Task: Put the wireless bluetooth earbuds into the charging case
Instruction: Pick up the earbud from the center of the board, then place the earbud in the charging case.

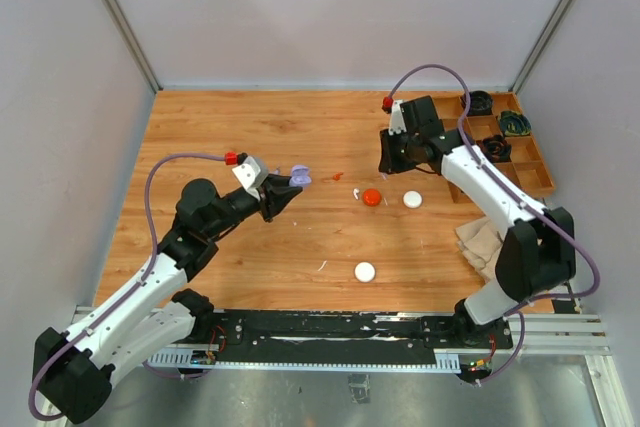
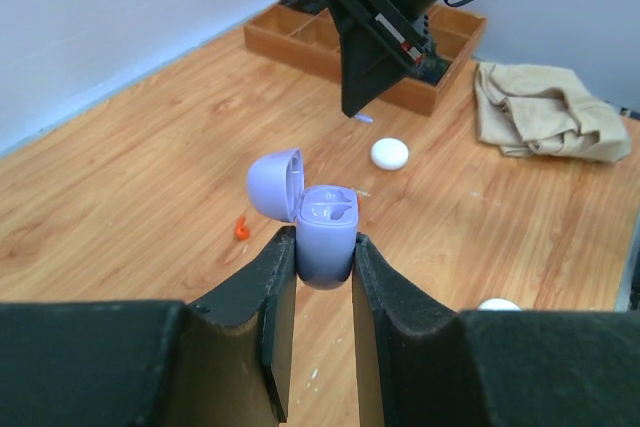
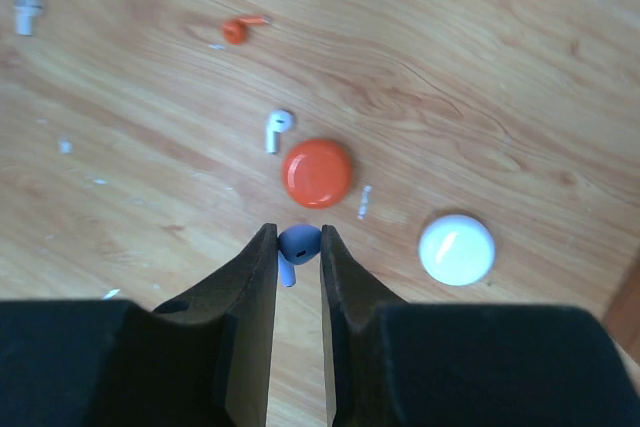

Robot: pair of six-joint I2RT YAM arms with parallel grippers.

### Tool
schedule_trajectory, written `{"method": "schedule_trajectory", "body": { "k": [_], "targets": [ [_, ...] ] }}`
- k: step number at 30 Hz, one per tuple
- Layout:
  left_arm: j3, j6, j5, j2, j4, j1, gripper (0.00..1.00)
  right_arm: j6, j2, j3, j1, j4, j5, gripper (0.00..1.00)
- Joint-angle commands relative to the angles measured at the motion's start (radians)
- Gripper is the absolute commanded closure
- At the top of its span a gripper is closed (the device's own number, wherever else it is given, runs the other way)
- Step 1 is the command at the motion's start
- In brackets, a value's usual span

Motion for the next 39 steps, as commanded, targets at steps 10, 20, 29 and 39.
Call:
{"method": "schedule_trajectory", "body": {
  "k": [10, 20, 29, 39],
  "targets": [
    [-0.005, -0.065, 0.13, 0.018, 0.225, 0.005, 1.0, 0.019, -0.315, -0.071, 0.132, 0.234, -0.141, 0.84],
    [-0.059, -0.106, 0.163, 0.011, 0.407, 0.005, 1.0, 0.051, -0.467, -0.14, 0.227, 0.464, -0.234, 0.85],
    [-0.128, -0.136, 0.205, 0.007, 0.595, 0.005, 1.0, 0.071, -0.537, -0.211, 0.311, 0.698, -0.309, 0.85],
    [-0.153, -0.196, 0.22, -0.005, 0.721, 0.005, 1.0, 0.089, -0.573, -0.324, 0.398, 0.966, -0.39, 0.85]
  ]
}}
